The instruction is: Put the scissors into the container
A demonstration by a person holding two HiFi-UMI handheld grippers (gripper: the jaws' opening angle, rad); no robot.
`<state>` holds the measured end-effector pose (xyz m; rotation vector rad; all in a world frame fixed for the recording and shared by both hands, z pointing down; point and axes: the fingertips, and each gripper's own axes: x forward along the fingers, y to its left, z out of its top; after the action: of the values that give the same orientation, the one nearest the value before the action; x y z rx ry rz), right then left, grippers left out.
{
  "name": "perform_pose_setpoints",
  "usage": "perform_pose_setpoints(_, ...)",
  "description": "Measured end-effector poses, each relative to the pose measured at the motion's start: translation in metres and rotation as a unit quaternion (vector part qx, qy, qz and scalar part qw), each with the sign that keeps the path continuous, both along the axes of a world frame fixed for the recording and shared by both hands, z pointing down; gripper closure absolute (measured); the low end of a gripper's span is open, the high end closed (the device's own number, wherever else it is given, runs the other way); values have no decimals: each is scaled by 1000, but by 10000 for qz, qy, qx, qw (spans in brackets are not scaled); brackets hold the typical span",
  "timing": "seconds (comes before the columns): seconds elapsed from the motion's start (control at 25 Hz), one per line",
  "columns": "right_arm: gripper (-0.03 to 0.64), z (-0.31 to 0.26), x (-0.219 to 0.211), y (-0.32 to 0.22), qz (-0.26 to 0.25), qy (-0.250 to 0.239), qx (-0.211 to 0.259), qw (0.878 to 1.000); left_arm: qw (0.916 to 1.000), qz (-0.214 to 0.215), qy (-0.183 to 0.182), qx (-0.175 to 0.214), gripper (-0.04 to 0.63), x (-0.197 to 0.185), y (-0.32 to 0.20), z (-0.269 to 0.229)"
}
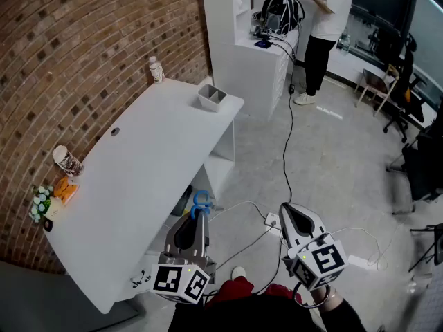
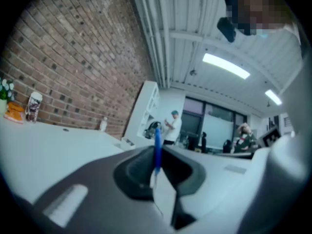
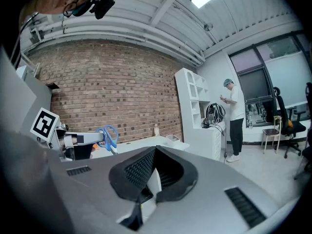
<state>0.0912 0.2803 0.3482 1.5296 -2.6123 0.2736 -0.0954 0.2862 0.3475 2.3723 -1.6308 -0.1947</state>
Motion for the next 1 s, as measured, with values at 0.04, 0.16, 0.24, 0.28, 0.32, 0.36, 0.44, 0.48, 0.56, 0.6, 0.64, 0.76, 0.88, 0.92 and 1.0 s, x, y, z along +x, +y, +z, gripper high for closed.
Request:
perform_pose_setpoints(0.04, 609, 3, -1, -1, 23, 19, -13, 10000, 10000, 9, -8, -3, 563, -3, -1, 1)
perform_pose_setpoints(0.16, 609, 7, -7, -6, 69, 61, -8, 10000, 10000, 32, -33, 3, 563, -11, -7, 3)
perform_pose_setpoints(0.24, 609, 8, -13, -9, 62, 93, -16, 9999, 10000, 42, -66, 20, 563, -15, -10, 3)
perform_pose_setpoints(0.28, 609, 9, -16, -9, 42, 119, -46, 9999, 9999, 46, -98, 30, 563, -16, -11, 3)
perform_pose_setpoints(0.32, 609, 10, -18, -9, 19, 145, -84, 9999, 9999, 49, -133, 38, 563, -17, -12, 3)
perform_pose_setpoints(0.36, 609, 12, -20, -10, -1, 158, -117, 9998, 9998, 49, -168, 47, 563, -18, -12, 3)
perform_pose_setpoints(0.44, 609, 15, -22, -12, -24, 118, -162, 9998, 9998, 33, -211, 61, 563, -20, -13, 4)
perform_pose_setpoints(0.48, 609, 16, -23, -12, -25, 74, -177, 9998, 9997, 20, -219, 63, 563, -21, -14, 5)
perform_pose_setpoints(0.56, 609, 18, -24, -14, -21, 23, -180, 9998, 9997, -1, -248, 64, 563, -24, -15, 6)
perform_pose_setpoints(0.6, 609, 20, -25, -15, -24, 23, -174, 9998, 9996, -8, -262, 59, 564, -25, -16, 7)
perform_pose_setpoints(0.64, 607, 22, -25, -17, -29, 25, -170, 9998, 9996, -15, -278, 53, 565, -26, -17, 8)
perform_pose_setpoints(0.76, 608, 26, -27, -25, -20, 37, -177, 9998, 9994, -61, -340, 41, 565, -30, -22, 10)
perform_pose_setpoints(0.88, 608, 29, -28, -37, 47, 88, -209, 9997, 9991, -144, -390, 12, 565, -35, -29, 14)
perform_pose_setpoints(0.92, 607, 30, -28, -41, 59, 99, -209, 9997, 9990, -171, -413, 7, 565, -37, -31, 15)
perform_pose_setpoints(1.0, 608, 32, -27, -49, 60, 106, -210, 9997, 9988, -212, -447, 1, 565, -41, -37, 16)
